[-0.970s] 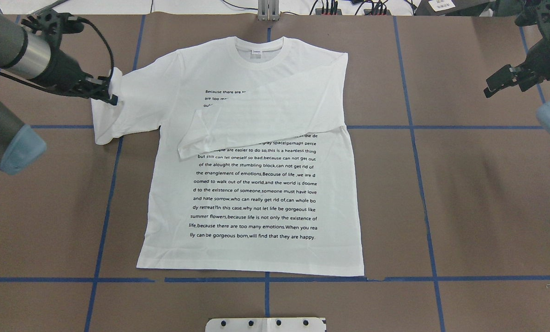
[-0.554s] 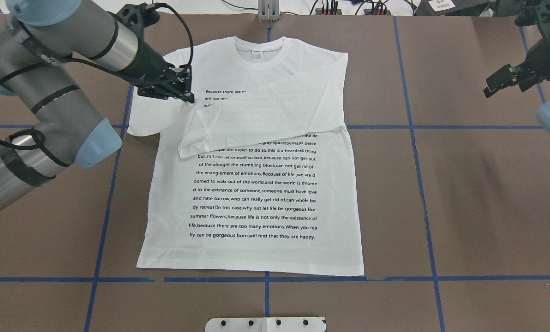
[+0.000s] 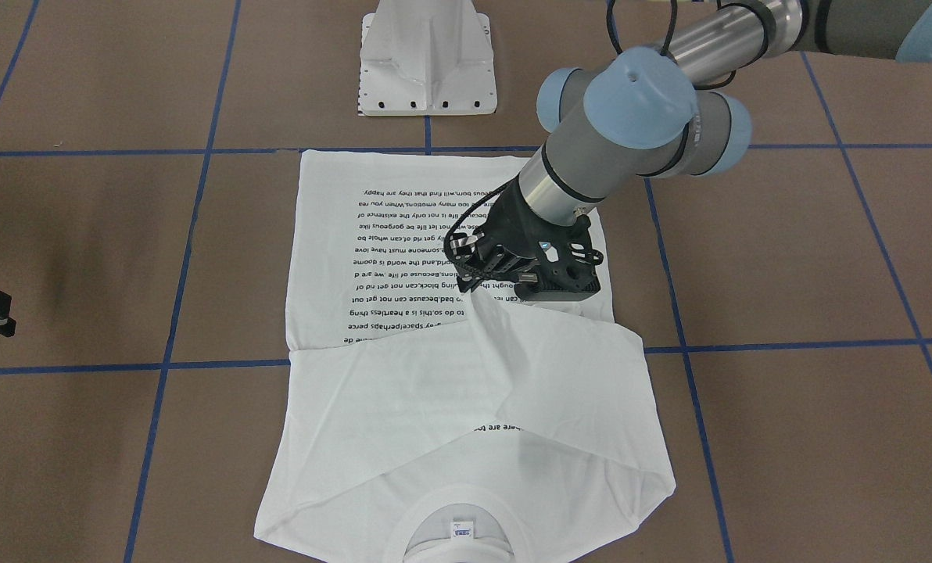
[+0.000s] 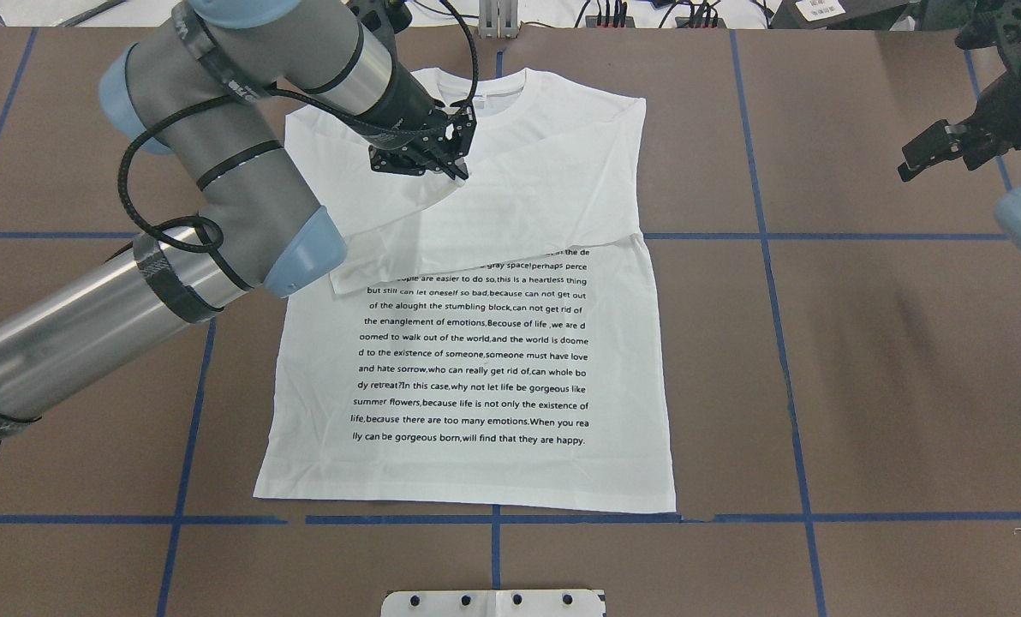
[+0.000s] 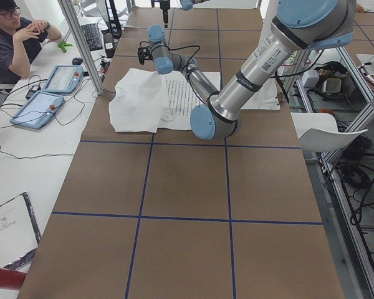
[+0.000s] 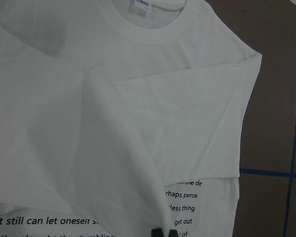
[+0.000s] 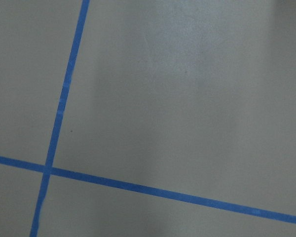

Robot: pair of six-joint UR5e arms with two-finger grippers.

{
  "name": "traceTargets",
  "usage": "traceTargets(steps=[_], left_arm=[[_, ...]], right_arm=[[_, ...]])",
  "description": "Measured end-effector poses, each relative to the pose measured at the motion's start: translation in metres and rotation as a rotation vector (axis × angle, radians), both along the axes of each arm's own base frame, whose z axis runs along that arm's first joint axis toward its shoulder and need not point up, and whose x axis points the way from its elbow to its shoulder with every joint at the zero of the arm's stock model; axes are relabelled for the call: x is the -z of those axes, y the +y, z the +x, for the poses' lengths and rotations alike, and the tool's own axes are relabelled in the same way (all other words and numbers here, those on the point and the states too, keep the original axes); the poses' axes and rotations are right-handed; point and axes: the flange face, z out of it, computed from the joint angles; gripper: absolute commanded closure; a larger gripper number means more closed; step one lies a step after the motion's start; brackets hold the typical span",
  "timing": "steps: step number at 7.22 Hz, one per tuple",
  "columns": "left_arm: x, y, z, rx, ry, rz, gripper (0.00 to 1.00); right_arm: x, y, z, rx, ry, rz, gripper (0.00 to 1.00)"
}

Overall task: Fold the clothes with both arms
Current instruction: 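Lay the sleeve down near the other sleeve and open the left gripper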

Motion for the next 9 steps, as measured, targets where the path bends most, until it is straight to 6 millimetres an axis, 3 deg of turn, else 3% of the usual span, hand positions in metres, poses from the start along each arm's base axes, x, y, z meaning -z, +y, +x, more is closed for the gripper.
traceTargets(steps=[6, 7, 9], left_arm=[[0.02, 0.062, 0.099, -0.082, 0.067, 0.087, 1.0], [0.017, 0.074, 0.119, -0.082, 0.071, 0.105, 0.01], [0.009, 0.086, 0.139, -0.081, 0.067, 0.125, 0.0]], right_arm=[[-0.002, 0.001, 0.001, 0.0, 0.001, -0.002, 0.0], [-0.002, 0.001, 0.0, 0.0, 0.001, -0.002, 0.0], [-0.002, 0.001, 0.0, 0.0, 0.001, -0.003, 0.0]])
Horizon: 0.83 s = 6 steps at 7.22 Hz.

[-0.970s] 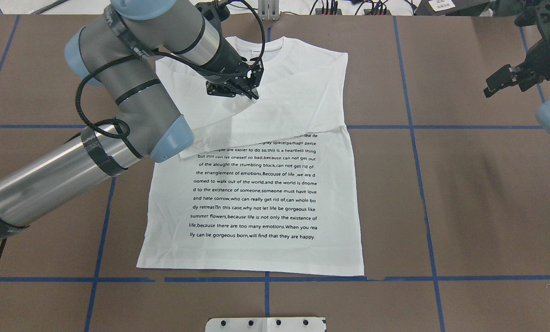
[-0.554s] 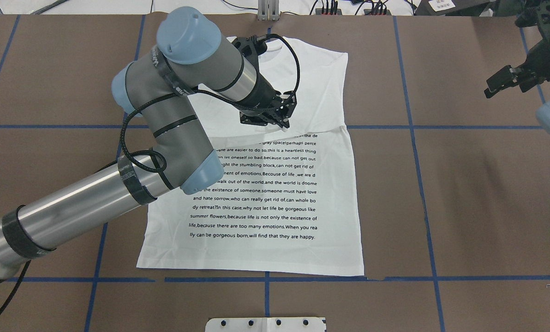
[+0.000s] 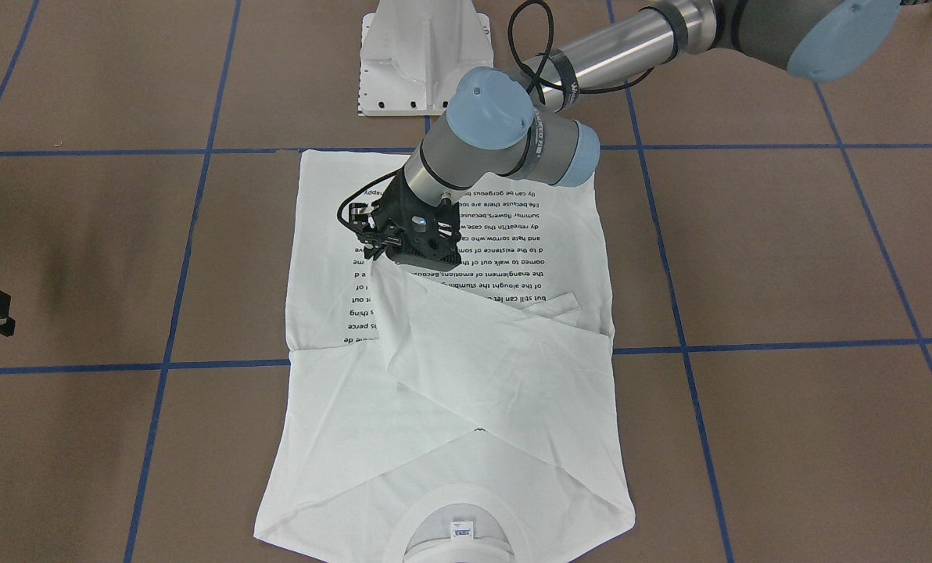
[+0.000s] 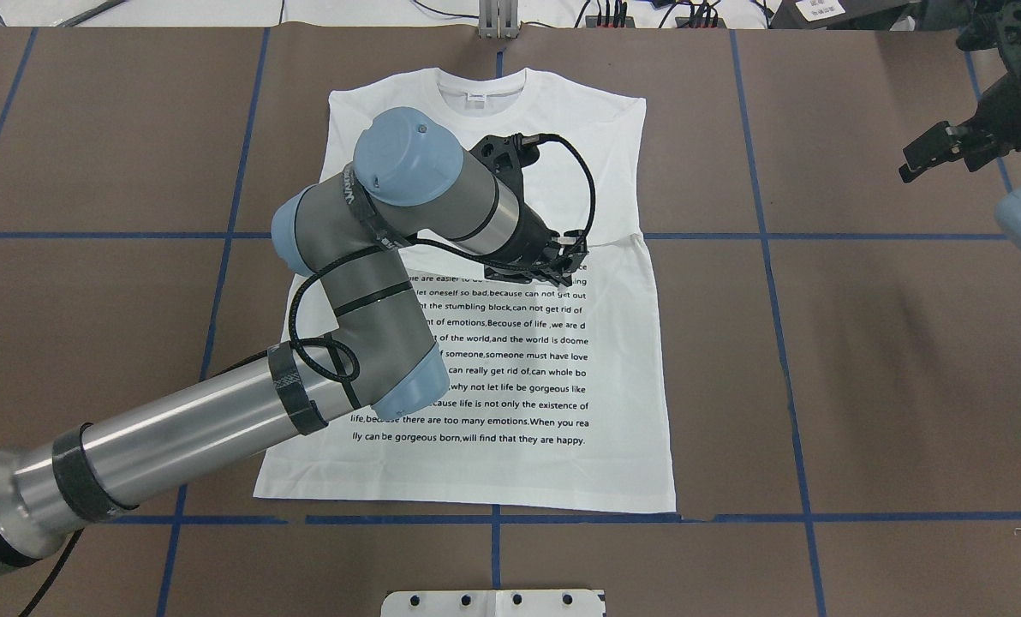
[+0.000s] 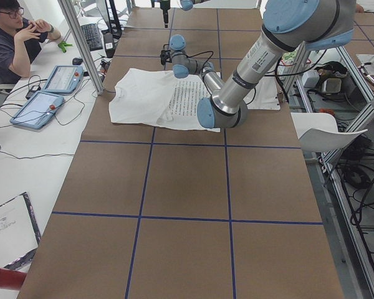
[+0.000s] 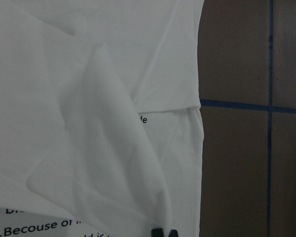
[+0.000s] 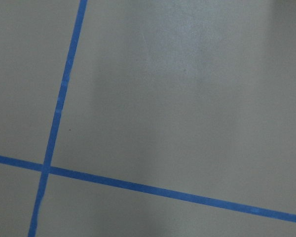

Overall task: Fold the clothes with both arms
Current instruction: 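Lay the sleeve down near the other sleeve and open the left gripper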

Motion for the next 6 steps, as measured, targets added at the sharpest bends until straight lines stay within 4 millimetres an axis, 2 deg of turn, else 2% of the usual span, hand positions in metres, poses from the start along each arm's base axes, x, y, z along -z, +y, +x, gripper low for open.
traceTargets(steps=[3, 4, 5, 6], left_arm=[[-0.002, 0.008, 0.007, 0.001, -0.006, 0.04, 0.0], [-0.009, 0.008, 0.006, -0.007, -0.024, 0.054, 0.0], [-0.02, 0.007, -0.003, -0.017, -0.061, 0.077, 0.0], [-0.031, 0.006, -0.022, -0.025, -0.109, 0.114, 0.0]], right_arm=[[0.003, -0.001, -0.001, -0.002, -0.002, 0.002, 0.0], [0.01, -0.003, -0.004, -0.018, -0.009, -0.006, 0.0], [0.024, -0.006, -0.014, -0.046, -0.021, -0.027, 0.0], [0.044, -0.008, -0.036, -0.069, -0.035, -0.047, 0.0]])
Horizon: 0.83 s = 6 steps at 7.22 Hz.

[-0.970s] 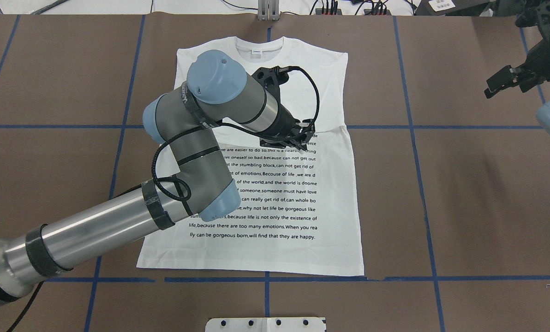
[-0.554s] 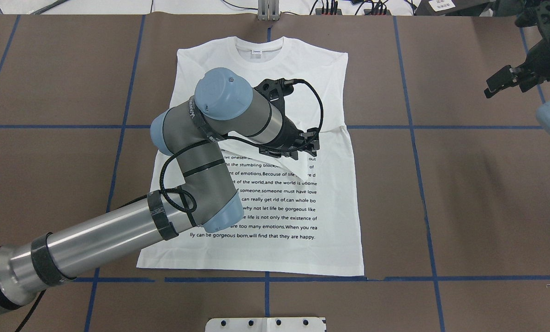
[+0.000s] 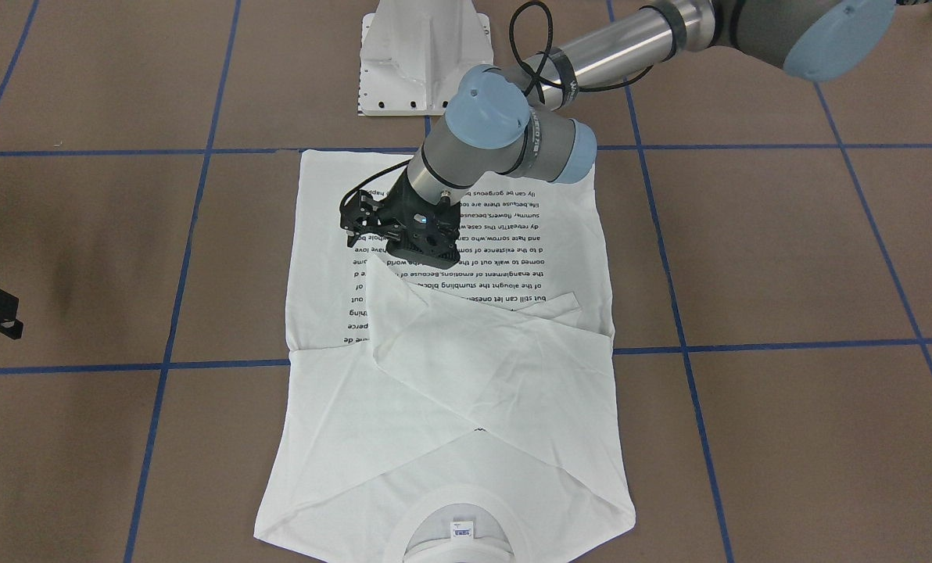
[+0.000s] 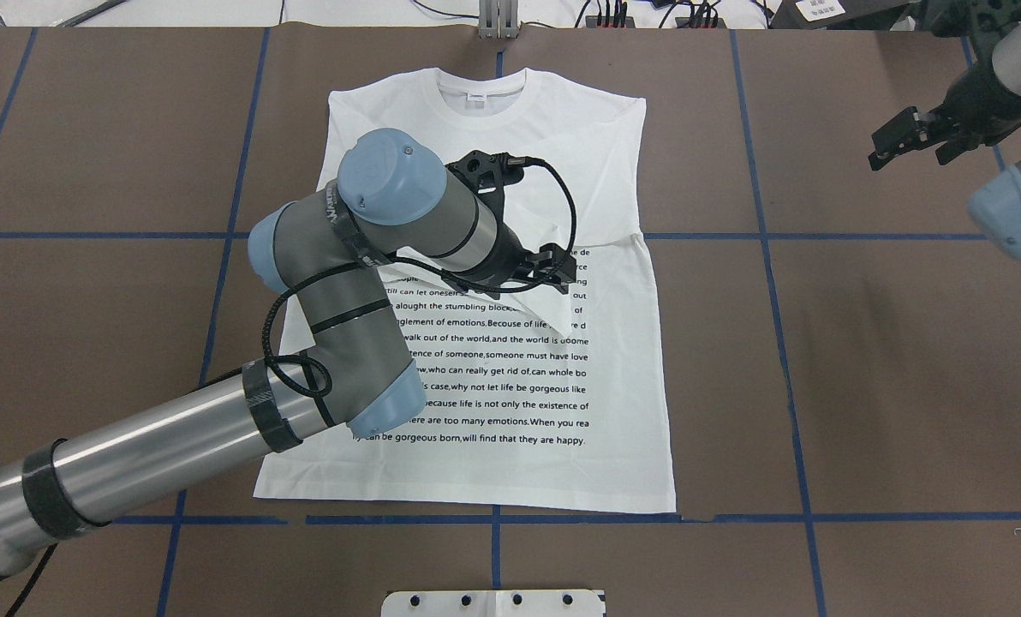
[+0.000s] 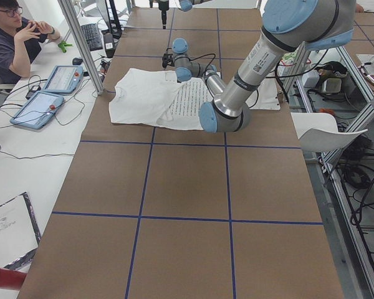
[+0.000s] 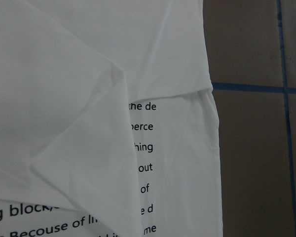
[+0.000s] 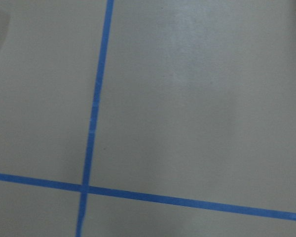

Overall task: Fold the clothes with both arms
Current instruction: 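Lay the sleeve down near the other sleeve and open the left gripper, then withdraw the left gripper while the right gripper reaches to the folded sleeves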

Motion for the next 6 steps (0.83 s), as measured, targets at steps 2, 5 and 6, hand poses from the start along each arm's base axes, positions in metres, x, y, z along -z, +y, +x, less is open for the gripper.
traceTargets(steps=[2, 5, 6], left_arm=[[-0.027, -0.007, -0.067, -0.002, -0.096, 0.093, 0.0], [-0.077, -0.022, -0.161, -0.01, -0.193, 0.265, 0.0], [-0.093, -0.029, -0.189, -0.021, -0.22, 0.321, 0.0]], right_arm=[[0.054, 0.002, -0.07, -0.044, -0.015, -0.031, 0.0], [0.134, 0.033, -0.195, -0.133, -0.015, -0.078, 0.0], [0.159, 0.05, -0.235, -0.152, 0.004, -0.091, 0.0]])
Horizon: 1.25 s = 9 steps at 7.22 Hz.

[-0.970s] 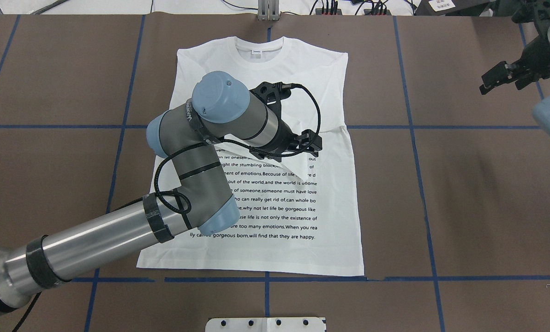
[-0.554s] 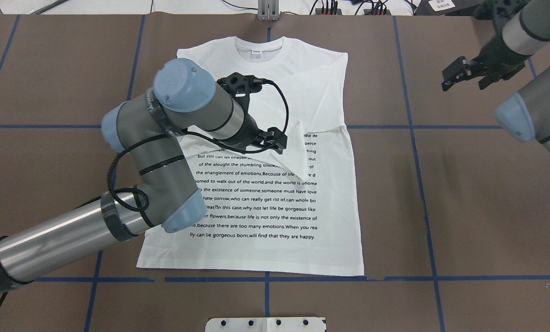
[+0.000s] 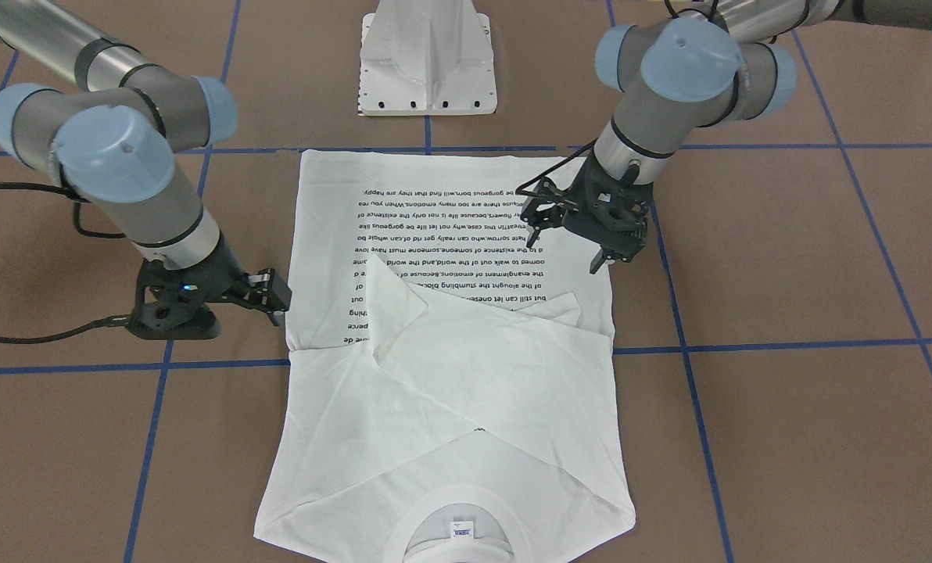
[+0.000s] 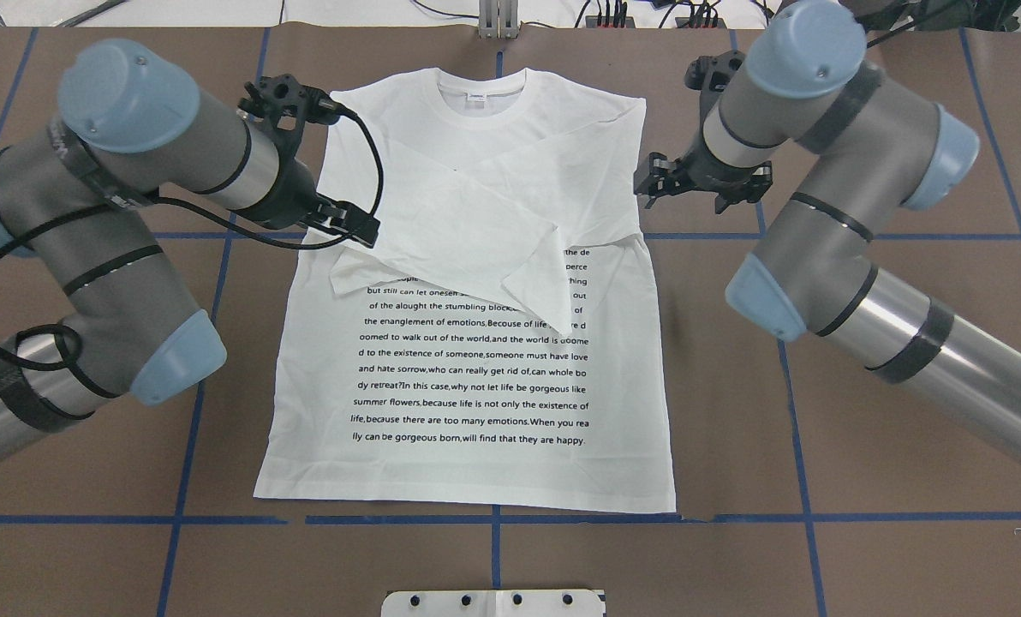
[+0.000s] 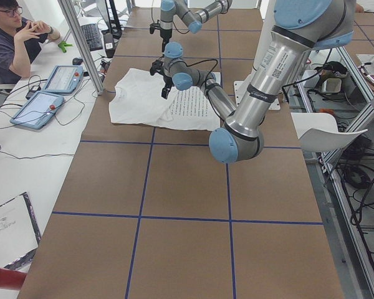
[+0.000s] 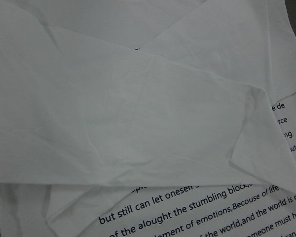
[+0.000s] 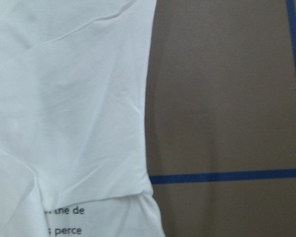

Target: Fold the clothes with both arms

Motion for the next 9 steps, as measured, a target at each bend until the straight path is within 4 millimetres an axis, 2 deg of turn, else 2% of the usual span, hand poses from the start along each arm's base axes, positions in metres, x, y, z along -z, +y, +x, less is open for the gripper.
traceTargets(steps=[2, 4, 6, 9], left_arm=[[-0.032, -0.016, -0.049, -0.057, -0.034, 0.066, 0.0], [-0.051, -0.025, -0.078, -0.083, -0.045, 0.09, 0.0], [-0.053, -0.026, -0.085, -0.085, -0.045, 0.096, 0.0], [-0.054, -0.025, -0.087, -0.085, -0.045, 0.096, 0.0]], right_arm=[[0.042, 0.016, -0.064, -0.01, 0.074, -0.012, 0.0], [0.07, 0.015, -0.127, -0.026, 0.142, -0.006, 0.0], [0.086, 0.016, -0.166, -0.025, 0.184, -0.004, 0.0], [0.09, 0.027, -0.208, -0.032, 0.237, 0.002, 0.0]])
